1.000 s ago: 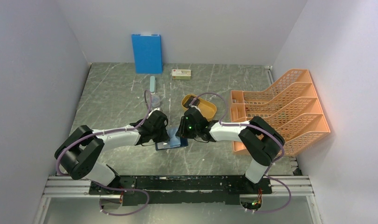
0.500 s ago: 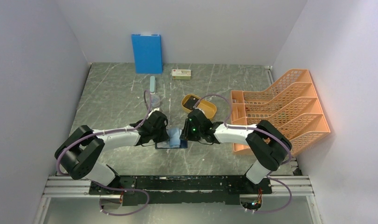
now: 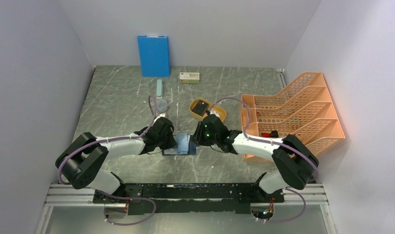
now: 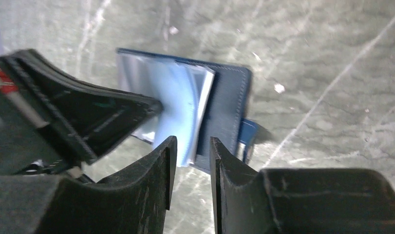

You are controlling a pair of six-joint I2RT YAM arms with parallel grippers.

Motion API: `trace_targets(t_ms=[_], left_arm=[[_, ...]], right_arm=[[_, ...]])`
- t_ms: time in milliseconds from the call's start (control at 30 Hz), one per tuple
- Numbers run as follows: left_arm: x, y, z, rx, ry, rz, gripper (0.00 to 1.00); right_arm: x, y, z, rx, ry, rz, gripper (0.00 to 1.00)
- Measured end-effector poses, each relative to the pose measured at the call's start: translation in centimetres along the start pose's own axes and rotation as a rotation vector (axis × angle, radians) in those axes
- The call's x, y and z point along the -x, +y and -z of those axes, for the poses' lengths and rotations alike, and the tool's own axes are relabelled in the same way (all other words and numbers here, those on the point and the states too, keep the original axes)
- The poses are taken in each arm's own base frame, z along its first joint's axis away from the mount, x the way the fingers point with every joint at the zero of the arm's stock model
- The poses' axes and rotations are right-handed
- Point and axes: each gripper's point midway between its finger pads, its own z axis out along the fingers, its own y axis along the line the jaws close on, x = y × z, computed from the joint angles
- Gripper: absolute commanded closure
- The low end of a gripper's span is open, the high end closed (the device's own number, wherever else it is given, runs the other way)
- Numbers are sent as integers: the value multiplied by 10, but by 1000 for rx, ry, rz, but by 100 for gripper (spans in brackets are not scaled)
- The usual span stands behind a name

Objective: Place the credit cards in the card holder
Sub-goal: Open the card holder at the center of the board.

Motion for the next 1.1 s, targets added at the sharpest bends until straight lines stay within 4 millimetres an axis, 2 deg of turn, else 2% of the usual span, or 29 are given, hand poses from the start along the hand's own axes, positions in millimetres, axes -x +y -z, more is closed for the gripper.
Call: trace_targets(t_ms=[133,333,633,1100], left_arm=[[-1,-1,0,-13,-2,2,95],[-1,-3,-1,-31,-9,4,95],[0,-4,-2,-41,-15,8,95],[0,-7,-4,-55,-17,9,95]], right_arm=[[20,19,5,52,-56,12,73],[31,36,-10,88,-44,20,81],[25,19,-36,42,19,-7,88],[19,8,-54,2,59,-17,91]])
